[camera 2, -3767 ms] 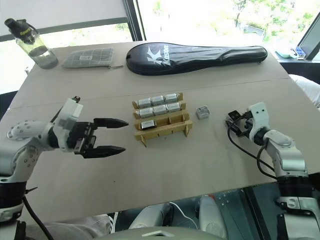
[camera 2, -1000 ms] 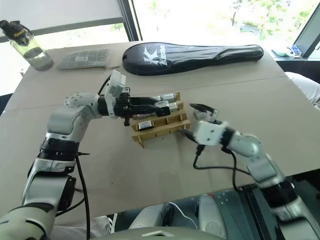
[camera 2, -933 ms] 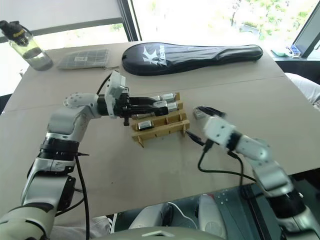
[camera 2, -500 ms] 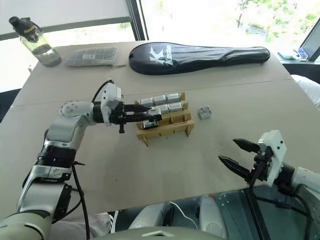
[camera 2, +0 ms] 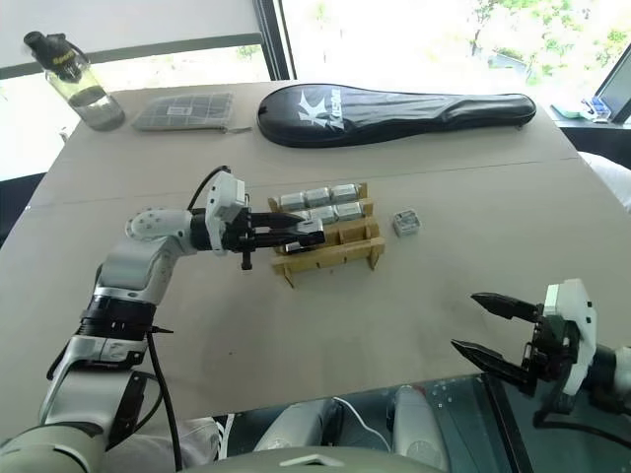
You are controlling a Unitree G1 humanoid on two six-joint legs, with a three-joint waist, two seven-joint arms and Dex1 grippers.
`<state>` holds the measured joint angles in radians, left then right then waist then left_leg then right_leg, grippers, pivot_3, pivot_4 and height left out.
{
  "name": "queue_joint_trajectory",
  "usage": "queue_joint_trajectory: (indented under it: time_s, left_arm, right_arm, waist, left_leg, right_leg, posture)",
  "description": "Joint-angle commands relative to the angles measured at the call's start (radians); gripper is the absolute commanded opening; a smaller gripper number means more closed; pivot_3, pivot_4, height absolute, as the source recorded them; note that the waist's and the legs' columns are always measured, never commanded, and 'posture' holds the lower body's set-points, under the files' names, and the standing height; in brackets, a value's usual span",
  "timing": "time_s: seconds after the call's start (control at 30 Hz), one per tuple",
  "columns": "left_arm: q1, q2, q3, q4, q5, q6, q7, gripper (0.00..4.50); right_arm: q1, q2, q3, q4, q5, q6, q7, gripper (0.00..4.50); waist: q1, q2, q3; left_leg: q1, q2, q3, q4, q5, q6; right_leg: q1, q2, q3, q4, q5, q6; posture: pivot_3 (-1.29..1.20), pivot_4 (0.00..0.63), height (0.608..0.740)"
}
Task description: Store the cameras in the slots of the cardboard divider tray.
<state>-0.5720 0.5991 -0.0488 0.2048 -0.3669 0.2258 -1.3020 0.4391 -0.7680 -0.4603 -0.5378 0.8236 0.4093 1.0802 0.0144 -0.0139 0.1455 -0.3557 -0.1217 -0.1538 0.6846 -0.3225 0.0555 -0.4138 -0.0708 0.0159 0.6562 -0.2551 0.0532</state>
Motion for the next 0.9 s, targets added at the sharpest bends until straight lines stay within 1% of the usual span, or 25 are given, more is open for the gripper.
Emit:
queue_joint_trajectory:
  time_s: [0.03,0.17,0.37,0.63,0.83,0.9]
  left_arm:
    - [0.01,-0.012,-0.006,-0.026,0.001,-0.003,0.015,0.7]
    - [0.002,-0.043,-0.026,-0.003,0.022,-0.024,0.031,0.7]
    - [-0.065,-0.104,-0.026,0.054,0.03,-0.043,0.057,0.7]
    - [-0.049,-0.075,-0.048,0.095,0.07,-0.087,0.02,0.7]
    - [-0.04,-0.046,-0.039,0.09,0.061,-0.075,-0.015,0.7]
    - [-0.038,-0.041,-0.043,0.117,0.078,-0.101,-0.02,0.7]
  right_arm:
    - [-0.011,0.01,-0.024,-0.005,0.023,-0.012,0.012,4.4]
    - [-0.019,0.02,-0.019,-0.005,0.026,-0.008,0.008,4.4]
    - [-0.023,0.027,-0.017,-0.004,0.021,-0.01,0.009,4.4]
    - [-0.015,0.045,-0.021,-0.012,0.021,-0.012,0.002,4.4]
    - [-0.014,0.049,-0.022,-0.004,0.017,-0.016,0.006,4.4]
    - [-0.021,0.05,-0.019,-0.003,0.019,-0.014,0.002,4.4]
  waist:
    - [0.001,0.0,0.0]
    - [0.002,0.0,0.0]
    - [0.002,0.0,-0.001]
    - [0.001,0.0,-0.001]
    - [-0.002,0.0,-0.001]
    - [-0.003,0.0,-0.001]
  left_leg:
    - [0.0,0.0,0.0,0.0,0.0,0.0]
    - [0.0,0.0,0.0,0.0,0.0,0.0]
    - [0.0,-0.001,-0.001,0.001,0.0,0.0]
    - [0.0,-0.001,-0.001,0.001,0.0,0.0]
    - [0.0,-0.001,-0.001,0.001,0.0,0.0]
    - [0.0,-0.001,-0.001,0.001,0.0,0.0]
  right_leg:
    - [0.0,0.0,0.0,0.0,0.0,0.0]
    - [0.0,0.0,0.0,0.0,0.0,0.0]
    - [0.001,-0.001,-0.001,0.0,0.0,0.0]
    - [0.0,-0.001,-0.001,0.0,0.0,0.0]
    - [0.0,0.0,-0.001,0.0,0.0,0.0]
    - [0.0,0.0,0.0,0.0,0.0,0.0]
  posture:
    - [0.0,0.15,0.74]
    - [0.0,0.15,0.74]
    - [0.0,0.15,0.74]
    - [0.0,0.15,0.74]
    - [0.0,0.15,0.74]
    - [0.0,0.15,0.74]
